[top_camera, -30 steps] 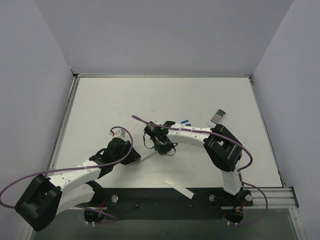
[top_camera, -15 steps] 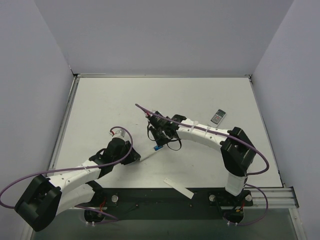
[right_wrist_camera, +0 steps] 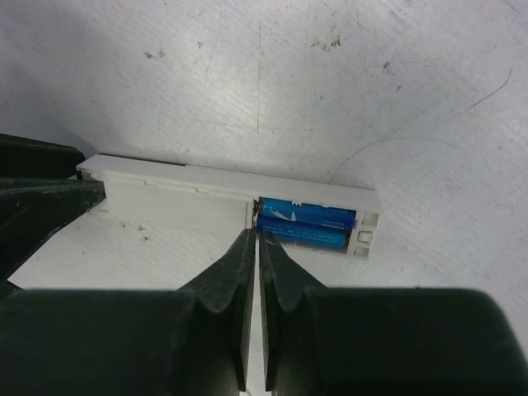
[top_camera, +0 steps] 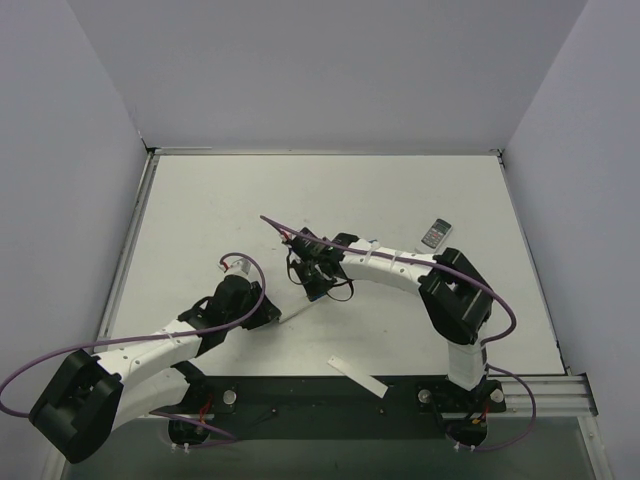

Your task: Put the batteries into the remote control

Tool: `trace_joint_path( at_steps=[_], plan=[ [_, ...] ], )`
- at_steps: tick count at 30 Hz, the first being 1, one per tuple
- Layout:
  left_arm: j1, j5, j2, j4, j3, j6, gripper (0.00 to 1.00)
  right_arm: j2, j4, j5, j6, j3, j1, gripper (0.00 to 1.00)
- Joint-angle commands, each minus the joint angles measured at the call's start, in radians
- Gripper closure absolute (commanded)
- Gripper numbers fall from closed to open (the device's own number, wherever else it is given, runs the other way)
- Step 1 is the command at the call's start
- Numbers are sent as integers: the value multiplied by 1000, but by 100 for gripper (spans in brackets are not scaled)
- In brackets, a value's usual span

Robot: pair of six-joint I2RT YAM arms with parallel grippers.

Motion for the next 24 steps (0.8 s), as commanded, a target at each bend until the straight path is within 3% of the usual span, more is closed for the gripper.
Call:
trace_joint_path(
  at_steps=[1,24],
  plan=[
    [-3,-35,6,-71,12,17,64,33,11,1,5,15,5,98],
    [-3,-41,3,-85,16,20,64,-27,4,70,-11,11,-38,99]
  ],
)
